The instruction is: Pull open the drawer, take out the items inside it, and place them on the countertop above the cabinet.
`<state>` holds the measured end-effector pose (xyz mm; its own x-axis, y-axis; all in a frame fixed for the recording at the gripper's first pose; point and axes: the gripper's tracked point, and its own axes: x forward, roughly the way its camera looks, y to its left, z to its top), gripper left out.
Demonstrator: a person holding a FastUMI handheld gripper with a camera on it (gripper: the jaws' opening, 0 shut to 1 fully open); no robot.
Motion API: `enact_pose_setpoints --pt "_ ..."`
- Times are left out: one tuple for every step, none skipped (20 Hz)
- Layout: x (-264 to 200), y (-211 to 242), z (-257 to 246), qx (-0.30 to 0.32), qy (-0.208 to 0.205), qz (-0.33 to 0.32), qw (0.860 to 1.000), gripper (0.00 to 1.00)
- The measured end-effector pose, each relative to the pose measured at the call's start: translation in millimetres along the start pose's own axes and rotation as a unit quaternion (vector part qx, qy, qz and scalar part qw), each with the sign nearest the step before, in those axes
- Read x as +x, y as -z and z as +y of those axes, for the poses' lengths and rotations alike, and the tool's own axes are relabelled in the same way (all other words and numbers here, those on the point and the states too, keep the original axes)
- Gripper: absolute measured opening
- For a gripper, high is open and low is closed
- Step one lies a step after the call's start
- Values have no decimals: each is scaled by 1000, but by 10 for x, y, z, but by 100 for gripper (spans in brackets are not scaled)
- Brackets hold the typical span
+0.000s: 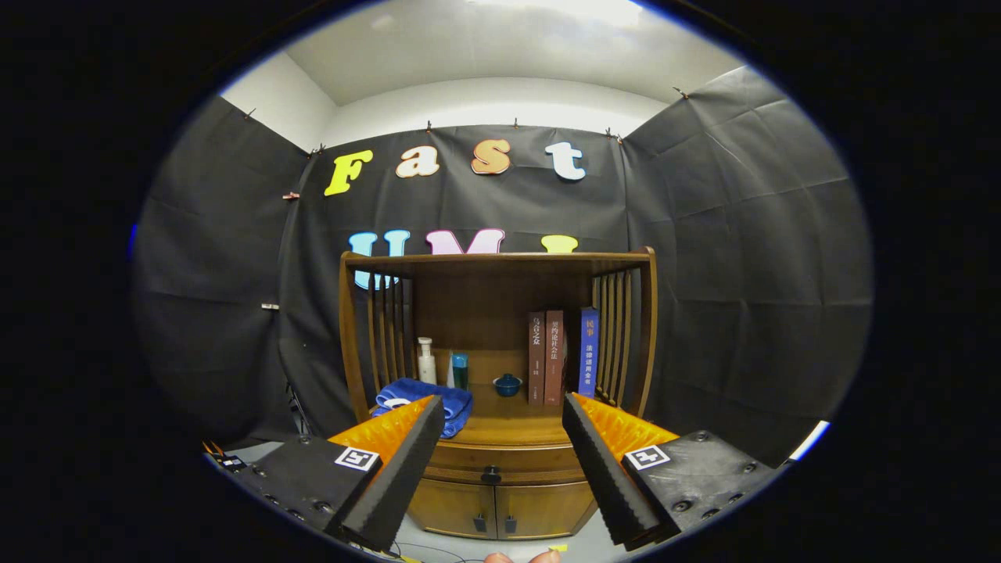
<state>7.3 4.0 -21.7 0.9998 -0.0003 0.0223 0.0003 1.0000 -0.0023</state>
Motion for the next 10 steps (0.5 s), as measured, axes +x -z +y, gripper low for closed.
enact_pose_setpoints --pt "23 119 -9 -3 2 1 1000 98" --pt "63 244 0 -9 5 3 1000 98" --pt "105 379 11 -17 6 6 1000 98" --pt "157 522 35 -25 5 10 1000 98" --pt "195 679 64 -33 3 15 999 98" --pt "241 844 105 -38 1 18 999 99" --pt "284 1001 135 -38 -1 20 999 99" --pt "333 1153 182 -34 -4 20 999 99" --pt "381 1292 216 -28 -6 19 999 98" --pt "436 1433 242 -23 -6 19 1000 99"
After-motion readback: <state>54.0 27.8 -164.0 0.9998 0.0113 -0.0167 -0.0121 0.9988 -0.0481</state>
